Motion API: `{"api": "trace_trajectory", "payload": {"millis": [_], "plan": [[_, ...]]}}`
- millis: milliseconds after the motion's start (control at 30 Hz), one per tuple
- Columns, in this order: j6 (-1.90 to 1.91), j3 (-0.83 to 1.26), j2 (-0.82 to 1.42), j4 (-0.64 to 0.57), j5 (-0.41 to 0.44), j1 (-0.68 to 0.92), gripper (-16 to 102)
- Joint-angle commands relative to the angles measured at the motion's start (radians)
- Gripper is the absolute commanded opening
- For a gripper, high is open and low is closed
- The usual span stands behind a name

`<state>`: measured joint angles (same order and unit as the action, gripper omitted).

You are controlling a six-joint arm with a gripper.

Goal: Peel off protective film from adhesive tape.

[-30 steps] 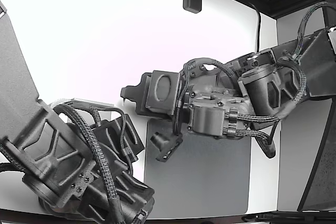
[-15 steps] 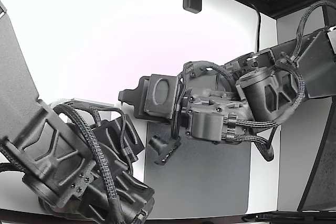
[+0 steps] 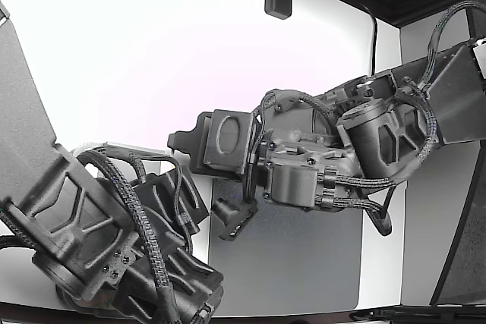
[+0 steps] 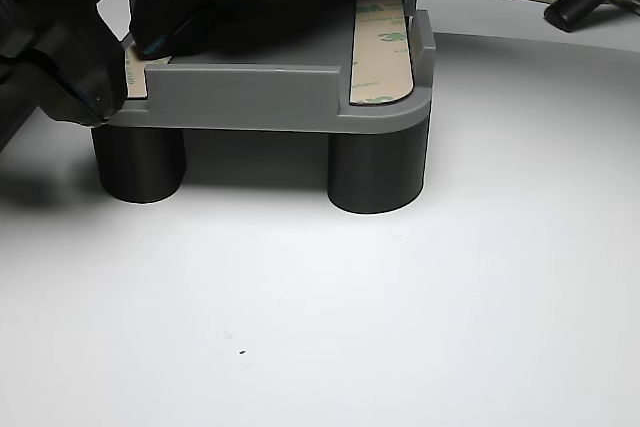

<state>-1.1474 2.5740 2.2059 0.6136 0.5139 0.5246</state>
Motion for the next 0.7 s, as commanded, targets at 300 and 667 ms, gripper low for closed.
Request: {"api": "trace_trajectory", "payload": {"millis": [300, 667], "plan": [[0.002, -0.043, 0.002, 0.002, -0.002, -0.006, -11], [0.003, -0.046, -0.003, 0.006, -0.005, -0.006, -11]]}}
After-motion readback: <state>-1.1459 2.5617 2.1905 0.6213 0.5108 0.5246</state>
